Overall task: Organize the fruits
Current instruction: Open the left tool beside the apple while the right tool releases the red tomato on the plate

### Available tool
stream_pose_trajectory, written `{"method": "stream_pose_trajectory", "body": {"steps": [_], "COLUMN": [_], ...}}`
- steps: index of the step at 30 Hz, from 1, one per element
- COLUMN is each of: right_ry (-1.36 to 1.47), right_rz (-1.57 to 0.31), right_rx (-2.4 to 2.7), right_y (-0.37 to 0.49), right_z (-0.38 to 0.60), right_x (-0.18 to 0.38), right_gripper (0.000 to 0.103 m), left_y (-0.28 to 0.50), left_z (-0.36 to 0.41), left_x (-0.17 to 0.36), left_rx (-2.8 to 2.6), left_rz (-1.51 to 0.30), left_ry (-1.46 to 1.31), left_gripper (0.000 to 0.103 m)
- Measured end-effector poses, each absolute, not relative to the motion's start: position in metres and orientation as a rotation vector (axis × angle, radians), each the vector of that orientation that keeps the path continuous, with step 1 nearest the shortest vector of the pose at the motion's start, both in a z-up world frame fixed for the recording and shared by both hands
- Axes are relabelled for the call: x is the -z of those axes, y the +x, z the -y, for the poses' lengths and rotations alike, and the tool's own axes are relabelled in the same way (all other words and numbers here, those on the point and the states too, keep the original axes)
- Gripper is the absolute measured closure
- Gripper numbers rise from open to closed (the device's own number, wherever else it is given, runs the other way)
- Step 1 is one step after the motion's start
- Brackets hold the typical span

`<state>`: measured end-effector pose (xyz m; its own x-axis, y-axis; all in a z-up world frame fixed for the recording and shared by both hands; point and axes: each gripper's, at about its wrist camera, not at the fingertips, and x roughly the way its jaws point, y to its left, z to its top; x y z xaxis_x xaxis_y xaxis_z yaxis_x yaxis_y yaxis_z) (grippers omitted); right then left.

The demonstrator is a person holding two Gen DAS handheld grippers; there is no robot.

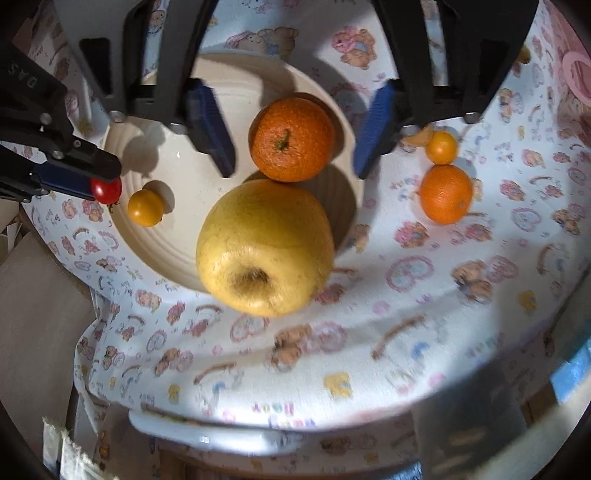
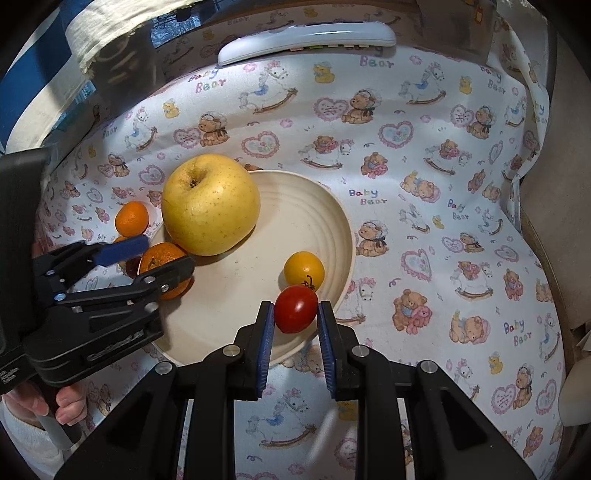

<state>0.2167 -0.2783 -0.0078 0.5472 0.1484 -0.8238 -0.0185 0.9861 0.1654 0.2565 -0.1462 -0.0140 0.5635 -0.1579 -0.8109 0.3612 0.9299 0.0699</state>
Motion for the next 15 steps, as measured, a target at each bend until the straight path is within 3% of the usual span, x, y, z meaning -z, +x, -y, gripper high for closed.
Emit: {"method": "stream_pose_trajectory", "body": {"steps": [15], "right_ry": [0.15], "right_rz": [-0.986], "right_rx": [-0.074], "right_y": [0.217], "right_z": [0.282], "right_x": [0.01], "right_gripper": [0.078], "left_y": [0.202], "left_z": [0.102], "left_x": [-0.022], "left_rx": [0.286], "left_rz": [-0.774], "left_ry": [0.209], "left_gripper": [0.023]}}
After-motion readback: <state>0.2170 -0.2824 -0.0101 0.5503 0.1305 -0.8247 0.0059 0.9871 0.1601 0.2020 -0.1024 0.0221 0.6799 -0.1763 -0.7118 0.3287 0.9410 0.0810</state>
